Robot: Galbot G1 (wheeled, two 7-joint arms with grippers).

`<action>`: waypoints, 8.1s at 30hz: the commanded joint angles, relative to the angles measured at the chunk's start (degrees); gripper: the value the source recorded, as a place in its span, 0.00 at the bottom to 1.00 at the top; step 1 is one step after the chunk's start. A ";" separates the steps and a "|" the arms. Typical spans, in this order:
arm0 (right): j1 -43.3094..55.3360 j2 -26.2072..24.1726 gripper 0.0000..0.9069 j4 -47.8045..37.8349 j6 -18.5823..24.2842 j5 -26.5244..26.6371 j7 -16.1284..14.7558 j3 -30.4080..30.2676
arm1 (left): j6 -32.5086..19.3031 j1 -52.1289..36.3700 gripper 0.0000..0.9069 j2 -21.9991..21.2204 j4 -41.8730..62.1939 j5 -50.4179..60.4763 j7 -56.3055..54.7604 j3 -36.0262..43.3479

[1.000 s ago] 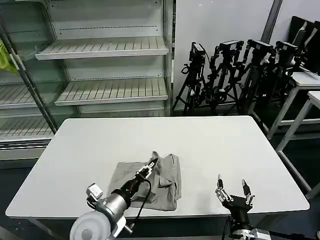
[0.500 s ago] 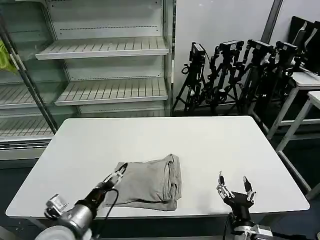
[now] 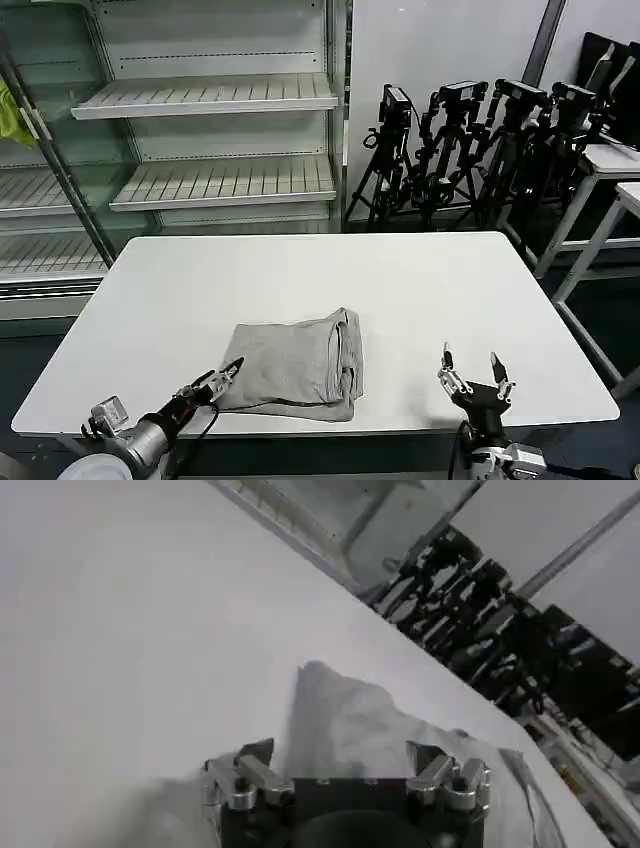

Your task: Fold and organize the clothes.

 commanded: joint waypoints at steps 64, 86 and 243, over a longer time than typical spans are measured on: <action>-8.15 1.05 1.00 9.43 -0.73 1.23 0.41 3.97 | 0.69 -11.92 0.06 2.58 6.11 -7.45 3.96 2.34; -0.46 -3.71 1.00 6.79 -1.91 6.90 0.41 1.62 | 0.68 -0.31 0.06 31.19 7.82 4.67 11.01 -44.69; 42.12 -0.32 1.00 -25.71 -29.46 48.37 7.42 -21.16 | -20.80 4.15 1.00 -11.72 -6.70 59.03 4.90 4.16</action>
